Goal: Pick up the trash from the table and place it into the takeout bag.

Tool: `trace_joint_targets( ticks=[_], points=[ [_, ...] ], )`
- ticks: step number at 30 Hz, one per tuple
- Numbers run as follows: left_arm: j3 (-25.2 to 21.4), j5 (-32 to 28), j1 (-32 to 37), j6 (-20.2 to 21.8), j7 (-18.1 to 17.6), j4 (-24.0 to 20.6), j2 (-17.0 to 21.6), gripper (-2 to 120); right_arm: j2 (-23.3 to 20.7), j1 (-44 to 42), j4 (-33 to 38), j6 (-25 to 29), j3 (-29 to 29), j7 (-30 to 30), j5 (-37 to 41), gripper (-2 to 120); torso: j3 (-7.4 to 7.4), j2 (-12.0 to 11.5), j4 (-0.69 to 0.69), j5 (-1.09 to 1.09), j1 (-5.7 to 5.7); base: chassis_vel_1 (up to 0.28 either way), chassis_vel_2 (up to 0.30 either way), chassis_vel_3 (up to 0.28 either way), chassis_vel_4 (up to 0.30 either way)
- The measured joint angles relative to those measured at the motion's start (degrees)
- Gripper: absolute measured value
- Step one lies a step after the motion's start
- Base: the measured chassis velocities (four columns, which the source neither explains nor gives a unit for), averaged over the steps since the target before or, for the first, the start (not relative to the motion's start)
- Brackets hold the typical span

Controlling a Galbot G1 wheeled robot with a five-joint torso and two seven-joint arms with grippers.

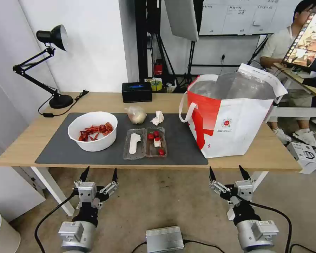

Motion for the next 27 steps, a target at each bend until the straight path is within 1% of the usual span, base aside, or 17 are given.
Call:
trace_joint_targets(
  ticks=[1,2,3,4,5,6,7,8,14,19,21,25,26,27],
  points=[
    [0.0,0.0,0.0,0.0,0.0,0.0,0.0,100,0.0,0.0,0.0,0.0,0.0,0.0,0.0,100,0.0,0.0,0.0,0.0,0.0,0.0,0.0,0.0,0.0],
    [0.2,-1.9,-2.0,0.6,-1.0,1.4,0.7,100,-2.1,1.6,-0.2,-1.7,0.6,1.7,1.7,100,0.0,0.0,0.0,0.0,0.0,0.0,0.0,0.0,0.0],
    [0.8,-7.0,-7.2,2.0,-3.7,5.1,2.5,100,-7.3,5.5,-0.6,-5.8,1.9,5.8,5.7,100,0.02,0.0,0.0,0.01,0.02,0.0,0.0,0.0,0.0],
    [1.3,-11.0,-11.3,3.0,-5.8,8.0,3.9,100,-11.2,8.4,-1.0,-8.9,2.9,9.0,8.9,100,0.01,0.0,0.0,0.01,0.02,0.0,0.0,0.0,0.0],
    [1.4,-12.3,-12.6,3.2,-6.3,8.9,4.4,100,-12.9,9.6,-1.1,-10.1,3.4,10.3,10.1,100,0.01,0.0,-0.01,-0.02,0.02,0.0,0.0,0.0,0.0],
    [1.4,-12.3,-12.6,3.2,-6.3,8.9,4.4,100,-12.9,9.6,-1.1,-10.1,3.4,10.3,10.1,100,0.01,0.0,-0.01,-0.02,0.02,0.0,0.0,0.0,0.0],
    [1.5,-13.2,-13.3,3.2,-6.4,9.3,4.7,100,-13.8,10.2,-1.1,-10.7,3.6,11.0,11.0,100,0.02,0.0,0.01,-0.01,0.03,0.0,0.0,0.0,0.0],
    [1.4,-13.4,-13.5,3.2,-6.5,9.4,4.8,100,-14.1,10.1,-1.0,-10.9,3.6,11.2,11.4,100,0.02,0.0,0.0,0.03,0.03,0.0,0.0,0.0,0.0],
    [1.3,-13.6,-13.2,3.0,-5.9,9.2,5.0,100,-14.1,10.0,-0.6,-10.9,3.6,11.3,11.6,100,0.01,0.0,0.0,0.01,0.01,0.0,0.0,0.0,0.0],
    [1.1,-13.8,-12.9,2.4,-4.6,9.0,5.1,100,-14.0,9.8,-0.5,-10.7,3.6,11.1,11.6,100,0.01,0.0,0.0,0.0,0.01,0.0,0.0,0.0,0.0],
    [1.1,-14.3,-12.7,2.9,-4.3,8.6,5.2,100,-14.0,9.7,-0.5,-10.6,3.6,11.0,11.5,100,0.01,0.0,0.0,0.0,0.01,0.0,0.0,0.0,0.0],
    [1.5,-18.0,-12.7,6.2,-4.3,6.8,6.0,100,-13.9,9.5,-0.5,-10.4,3.7,10.8,11.5,100,0.0,0.0,0.0,0.0,0.01,0.0,0.0,0.0,0.0],
    [1.5,-18.0,-12.7,6.2,-4.3,6.8,6.0,100,-13.9,9.5,-0.5,-10.4,3.7,10.8,11.5,100,0.0,0.0,0.0,0.0,0.01,0.0,0.0,0.0,0.0],
    [1.9,-20.7,-13.1,8.0,-5.0,5.8,6.6,100,-13.9,9.5,-0.5,-10.4,3.7,10.8,11.4,100,0.0,0.0,0.0,0.0,0.01,0.0,0.0,0.0,0.0]
  ],
)
